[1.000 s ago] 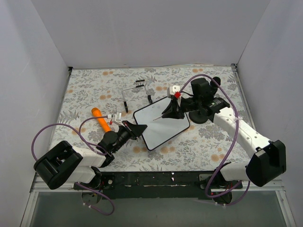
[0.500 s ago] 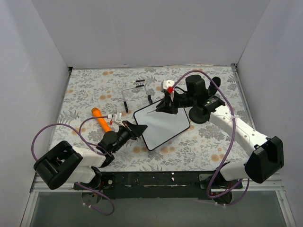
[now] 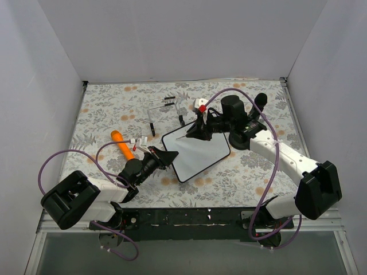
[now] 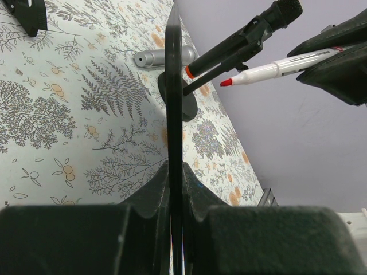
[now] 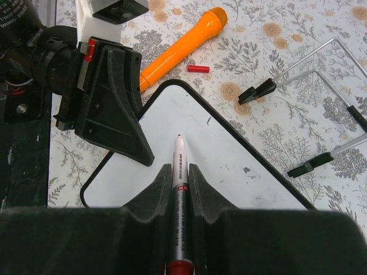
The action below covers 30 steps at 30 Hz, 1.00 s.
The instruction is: Write a sentence on the whiteboard
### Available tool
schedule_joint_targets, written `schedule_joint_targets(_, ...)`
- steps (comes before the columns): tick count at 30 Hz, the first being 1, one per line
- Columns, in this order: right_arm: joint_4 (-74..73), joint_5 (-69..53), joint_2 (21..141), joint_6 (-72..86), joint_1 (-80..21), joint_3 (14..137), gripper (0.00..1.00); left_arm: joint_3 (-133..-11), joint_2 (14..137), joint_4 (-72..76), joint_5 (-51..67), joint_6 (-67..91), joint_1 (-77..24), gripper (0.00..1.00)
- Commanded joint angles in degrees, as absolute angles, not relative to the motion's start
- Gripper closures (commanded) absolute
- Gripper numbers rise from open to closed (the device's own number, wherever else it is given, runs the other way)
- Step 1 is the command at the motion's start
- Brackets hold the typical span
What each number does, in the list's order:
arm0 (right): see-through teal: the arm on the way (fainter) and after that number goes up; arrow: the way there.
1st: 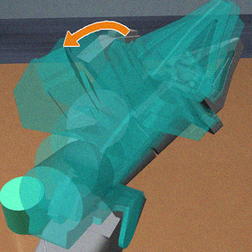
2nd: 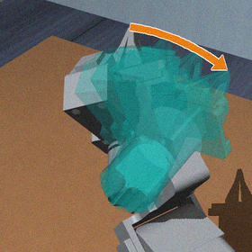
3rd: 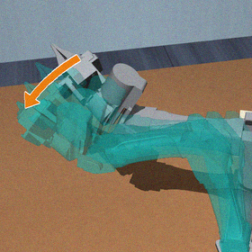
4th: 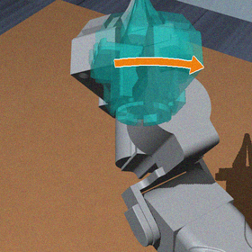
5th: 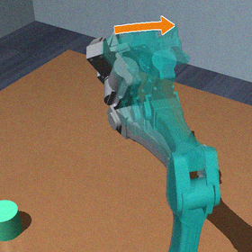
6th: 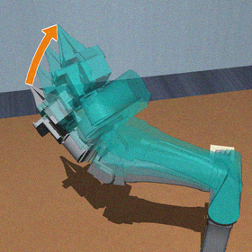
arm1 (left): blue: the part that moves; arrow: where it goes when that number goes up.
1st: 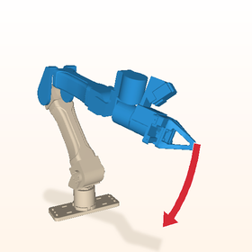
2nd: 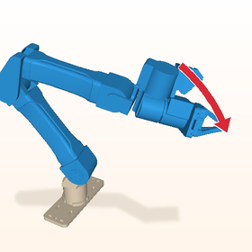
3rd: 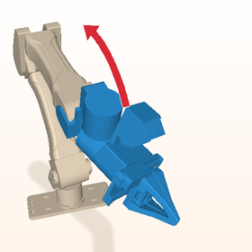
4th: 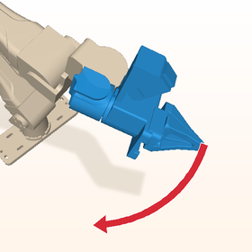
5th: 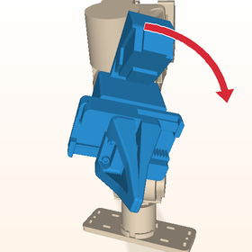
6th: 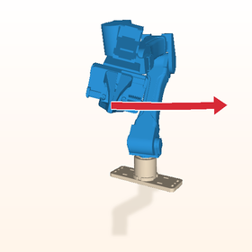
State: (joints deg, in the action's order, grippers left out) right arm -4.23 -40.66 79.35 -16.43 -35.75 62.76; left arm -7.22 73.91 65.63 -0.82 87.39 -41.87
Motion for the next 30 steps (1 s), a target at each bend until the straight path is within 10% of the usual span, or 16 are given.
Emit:
schedule_joint_targets(1, -5.4, -45.6, 77.3, -19.1, -36.0, 63.4, 0.99, -8.3, 71.9, 71.1, -0.1, 86.7, -42.3, 1.0)
schedule_joint_targets(30, -1.9, -43.6, 81.5, -14.6, -36.8, 66.4, 0.99, -8.4, 73.0, 72.6, 1.7, 87.5, -42.3, 1.0)
